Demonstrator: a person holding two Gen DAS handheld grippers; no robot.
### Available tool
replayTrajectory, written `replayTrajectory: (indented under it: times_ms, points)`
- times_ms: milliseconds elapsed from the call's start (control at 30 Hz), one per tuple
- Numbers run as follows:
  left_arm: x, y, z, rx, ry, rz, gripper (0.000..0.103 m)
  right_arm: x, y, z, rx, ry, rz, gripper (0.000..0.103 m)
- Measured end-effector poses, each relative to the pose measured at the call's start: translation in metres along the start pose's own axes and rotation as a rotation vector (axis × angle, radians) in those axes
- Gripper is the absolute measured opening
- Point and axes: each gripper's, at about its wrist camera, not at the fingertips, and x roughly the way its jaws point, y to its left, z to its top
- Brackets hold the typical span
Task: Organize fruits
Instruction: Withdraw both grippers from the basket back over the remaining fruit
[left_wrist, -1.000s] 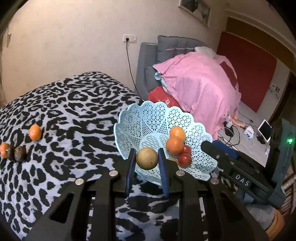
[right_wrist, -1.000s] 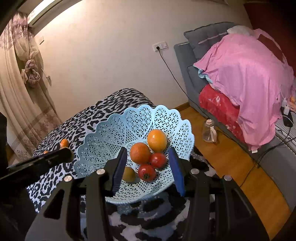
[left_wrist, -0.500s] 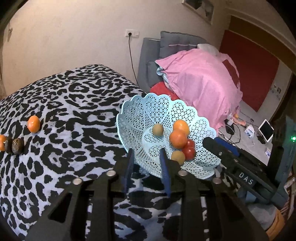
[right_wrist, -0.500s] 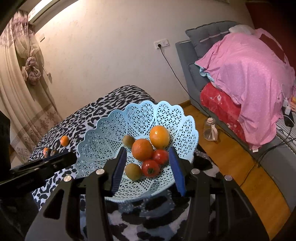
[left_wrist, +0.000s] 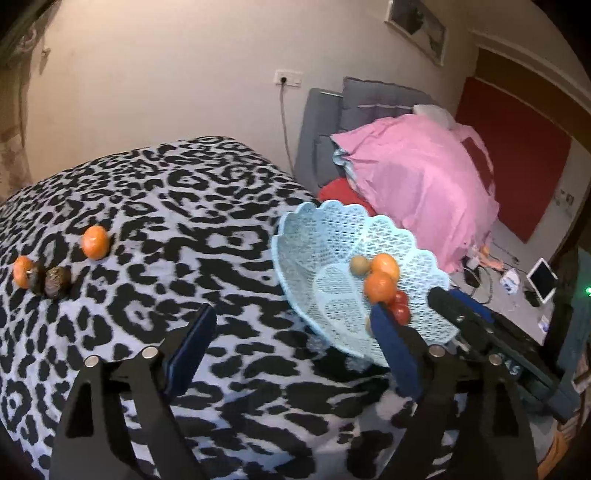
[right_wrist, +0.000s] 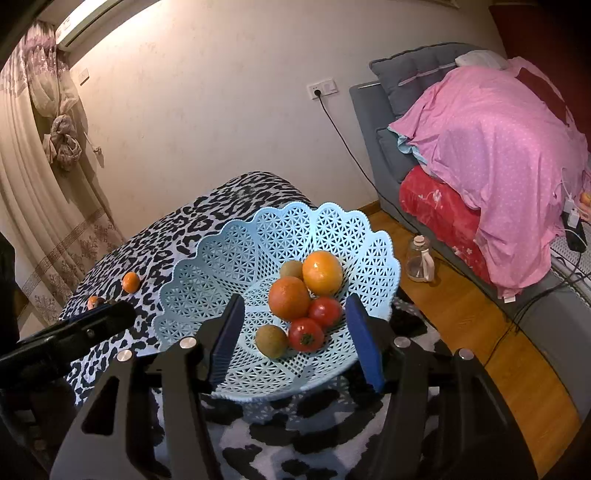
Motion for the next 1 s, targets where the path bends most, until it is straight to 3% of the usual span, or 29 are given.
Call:
replayTrajectory:
  times_ms: [133, 400, 500, 1000]
  points:
    - [-0.002, 0.009, -0.003, 0.006, -0.01, 0.064, 0.089, 0.0, 0.005, 0.0, -0.006, 0.0, 0.002, 0.061]
    - [-0.011, 0.037, -0.006, -0.063, -0.021, 0.089, 0.089, -0.003, 0.028, -0.002, -0.037, 0.0, 0.01, 0.067]
    - [-0.015, 0.048, -0.008, -0.094, -0.024, 0.101, 0.089, -0.003, 0.036, -0.002, -0.041, 0.002, 0.019, 0.076]
    - [-0.036, 0.124, -0.019, -0.262, -0.043, 0.207, 0.089, 0.001, 0.088, -0.005, -0.133, 0.029, 0.076, 0.077]
